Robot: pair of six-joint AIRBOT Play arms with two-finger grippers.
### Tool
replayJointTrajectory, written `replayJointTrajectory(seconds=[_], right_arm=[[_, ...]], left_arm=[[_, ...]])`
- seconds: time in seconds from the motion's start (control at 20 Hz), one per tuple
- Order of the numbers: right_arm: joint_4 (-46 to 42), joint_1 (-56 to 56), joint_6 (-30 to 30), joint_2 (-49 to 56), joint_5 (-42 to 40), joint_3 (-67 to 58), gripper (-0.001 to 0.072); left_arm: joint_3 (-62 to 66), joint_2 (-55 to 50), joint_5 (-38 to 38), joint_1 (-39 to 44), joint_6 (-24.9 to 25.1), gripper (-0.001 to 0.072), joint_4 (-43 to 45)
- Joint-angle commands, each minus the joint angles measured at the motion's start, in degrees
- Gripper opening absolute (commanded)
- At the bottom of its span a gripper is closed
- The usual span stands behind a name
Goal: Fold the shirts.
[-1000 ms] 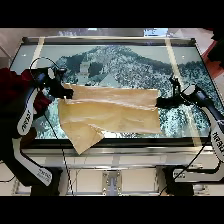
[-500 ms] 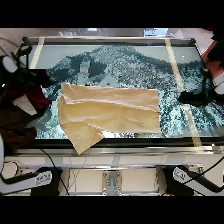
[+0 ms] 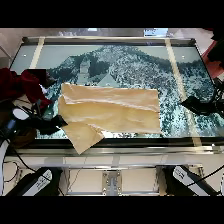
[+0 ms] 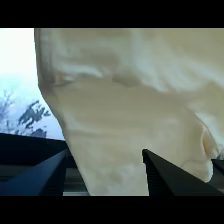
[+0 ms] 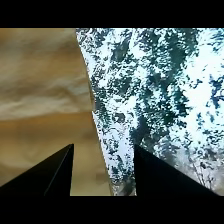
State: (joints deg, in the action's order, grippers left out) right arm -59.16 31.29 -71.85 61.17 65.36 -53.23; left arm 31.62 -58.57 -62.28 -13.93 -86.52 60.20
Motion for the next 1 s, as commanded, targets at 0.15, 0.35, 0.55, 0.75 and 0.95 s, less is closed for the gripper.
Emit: replayJointTrajectory(seconds=[0.15, 0.35, 0.55, 0.75, 0.95], right_arm=[[5.66, 0.39, 2.97, -0.17, -0.33, 0.79, 0.0444], [8.28, 0.39, 4.28, -0.17, -0.39, 0.76, 0.0444], [8.68, 0.39, 4.26, -0.2, 0.0, 0.79, 0.0443], [7.96, 0.39, 4.11, -0.17, 3.63, 0.81, 0.0441], [-2.82, 0.46, -4.31, -0.17, 11.5, 8.98, 0.0451]], left_arm=[[-6.27, -0.37, 1.44, -0.24, -0.04, 0.0546, -3.19], [-6.27, -3.06, 1.36, -0.22, 0.9, 0.0545, -3.34], [-6.27, -7.72, 2.82, 1.16, 3.93, 0.0496, -7.67], [-6.25, -8.81, 4.96, 5.46, 4.46, 0.0109, -7.96], [-6.21, -8.81, 5.35, 5.73, 5.33, 0.0011, -7.69]])
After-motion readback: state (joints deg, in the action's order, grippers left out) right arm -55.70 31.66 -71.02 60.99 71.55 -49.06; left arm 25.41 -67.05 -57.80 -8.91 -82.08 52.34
